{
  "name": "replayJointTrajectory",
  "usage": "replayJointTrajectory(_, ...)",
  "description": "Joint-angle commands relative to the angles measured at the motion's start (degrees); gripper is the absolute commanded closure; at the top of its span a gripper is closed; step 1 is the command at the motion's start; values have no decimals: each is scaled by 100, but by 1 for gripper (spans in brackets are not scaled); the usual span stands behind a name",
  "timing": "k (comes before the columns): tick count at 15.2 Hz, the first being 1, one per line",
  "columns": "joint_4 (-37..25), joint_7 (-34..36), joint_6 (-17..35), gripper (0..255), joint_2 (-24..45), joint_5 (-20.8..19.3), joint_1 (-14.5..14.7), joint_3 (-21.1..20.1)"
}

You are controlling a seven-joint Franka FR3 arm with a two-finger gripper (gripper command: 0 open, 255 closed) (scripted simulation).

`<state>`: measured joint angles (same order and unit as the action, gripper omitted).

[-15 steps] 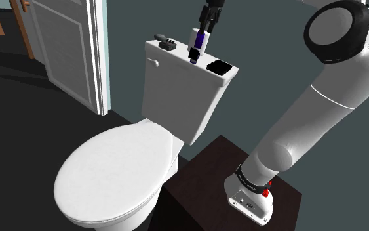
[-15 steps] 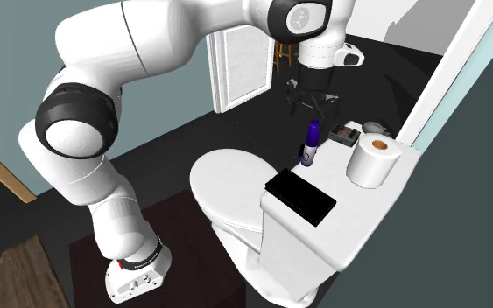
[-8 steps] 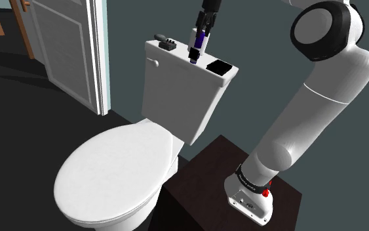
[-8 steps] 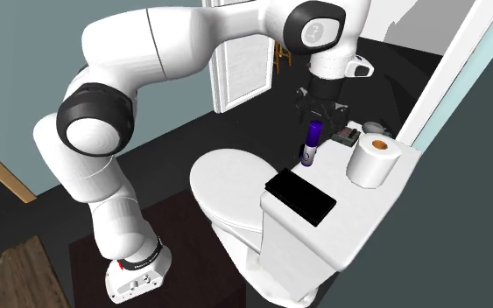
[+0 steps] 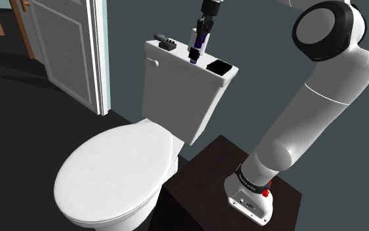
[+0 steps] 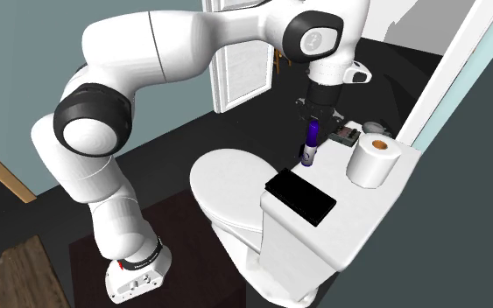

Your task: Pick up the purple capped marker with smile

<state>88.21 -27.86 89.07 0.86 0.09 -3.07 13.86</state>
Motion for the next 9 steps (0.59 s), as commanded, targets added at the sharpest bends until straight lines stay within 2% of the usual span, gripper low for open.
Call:
replayJointTrajectory(1,3,0,1,255,0,0,0,0)
replayJointTrajectory(6,-7,4,-2,255,7,2,2,-2)
replayJointTrajectory(9,-344,-10,-260,255,89,22,-7,5)
